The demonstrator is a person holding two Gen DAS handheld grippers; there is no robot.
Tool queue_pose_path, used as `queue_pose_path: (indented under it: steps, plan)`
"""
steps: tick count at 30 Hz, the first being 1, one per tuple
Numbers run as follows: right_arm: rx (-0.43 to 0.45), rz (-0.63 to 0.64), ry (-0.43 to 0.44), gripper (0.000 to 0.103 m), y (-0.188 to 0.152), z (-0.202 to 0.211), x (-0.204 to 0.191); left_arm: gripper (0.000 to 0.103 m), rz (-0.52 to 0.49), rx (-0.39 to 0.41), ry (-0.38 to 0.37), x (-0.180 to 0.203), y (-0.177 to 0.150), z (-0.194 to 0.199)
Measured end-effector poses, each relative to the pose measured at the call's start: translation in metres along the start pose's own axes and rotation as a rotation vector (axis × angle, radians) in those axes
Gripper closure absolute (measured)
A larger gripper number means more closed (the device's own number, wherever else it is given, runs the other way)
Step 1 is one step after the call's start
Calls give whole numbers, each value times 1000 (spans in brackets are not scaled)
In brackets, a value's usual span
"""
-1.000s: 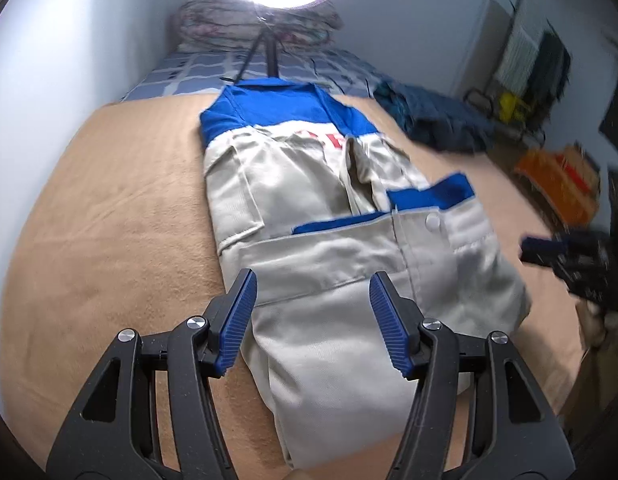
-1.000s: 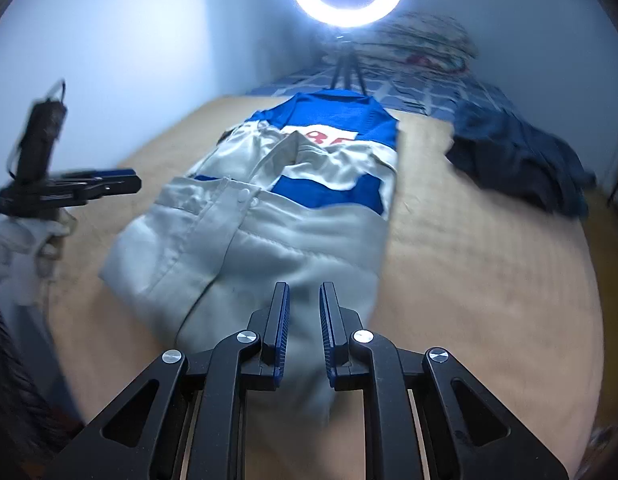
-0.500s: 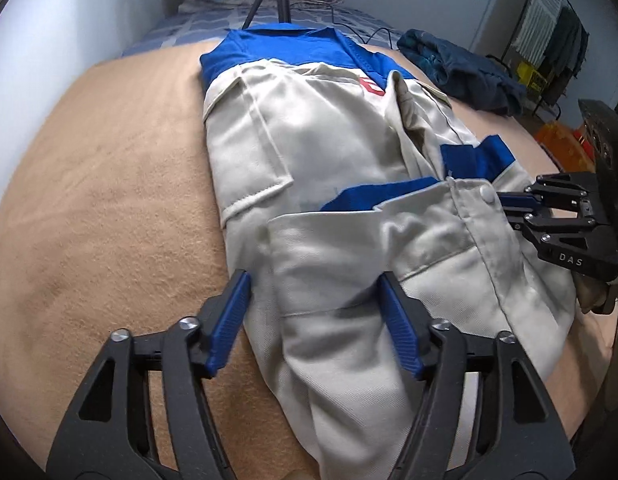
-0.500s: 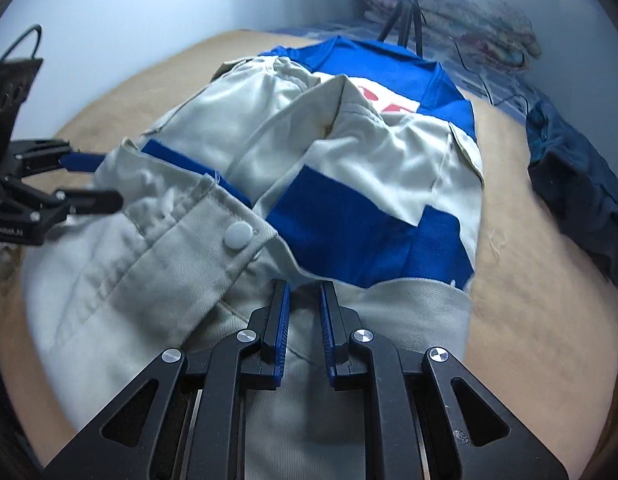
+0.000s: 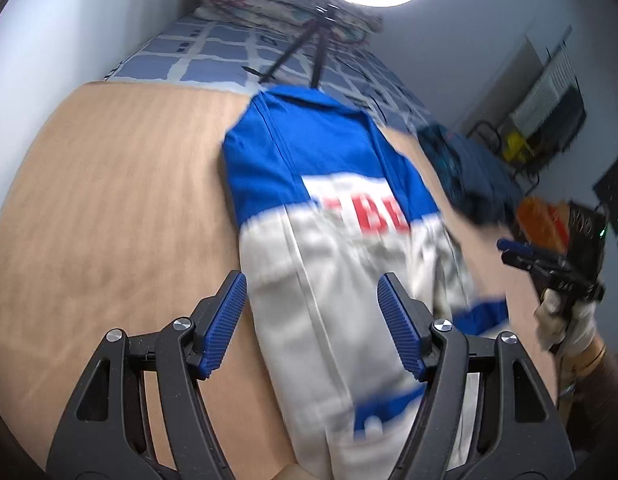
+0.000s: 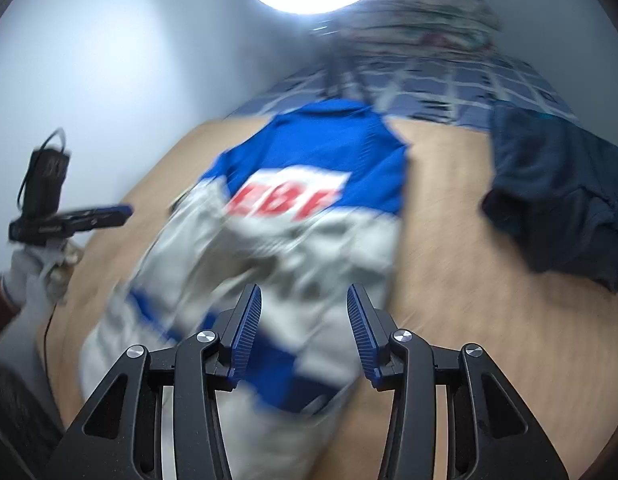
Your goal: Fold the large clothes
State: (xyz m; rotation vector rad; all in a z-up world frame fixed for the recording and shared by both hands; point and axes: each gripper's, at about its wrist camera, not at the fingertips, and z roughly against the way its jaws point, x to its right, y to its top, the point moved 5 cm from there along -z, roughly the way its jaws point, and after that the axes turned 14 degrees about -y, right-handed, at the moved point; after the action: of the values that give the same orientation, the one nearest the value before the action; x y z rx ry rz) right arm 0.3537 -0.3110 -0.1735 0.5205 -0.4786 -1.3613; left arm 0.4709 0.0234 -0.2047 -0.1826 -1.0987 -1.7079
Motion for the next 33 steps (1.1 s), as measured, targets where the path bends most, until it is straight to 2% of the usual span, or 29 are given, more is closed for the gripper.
queue_pose_path:
  steps: [3, 7, 12, 15, 22, 26, 28, 29, 30, 33]
  plan:
    - [-2, -69, -16, 60, 25, -28, 22, 32, 53, 20, 14, -22, 31, -19]
    - [-3, -134, -12, 60, 50, -62, 33, 32, 169, 5, -18, -56, 56, -48]
    - [-1, -147, -27, 60, 79, -96, 25, 32, 220, 37, -5, -83, 78, -70]
    - [-3, -149, -51, 60, 93, -117, 25, 32, 236, 30, -6, -95, 88, -87]
    - [-47, -173, -99, 60, 107, -163, 25, 32, 180, -13, 36, -101, 102, -123]
    - [-93, -81, -161, 60, 105, -183, 10, 33, 24, -70, 144, -82, 102, -144]
    - [-89, -24, -191, 66, 106, -183, 1, 41, -53, -87, 201, -74, 99, -154]
    - [-90, -9, -211, 72, 106, -184, -1, 49, -76, -86, 215, -70, 98, -157]
    - [-89, -1, -232, 81, 105, -184, -2, 66, -88, -84, 217, -67, 97, -159]
    - [-70, 30, -288, 94, 103, -179, -7, 89, -124, -77, 244, -58, 94, -161]
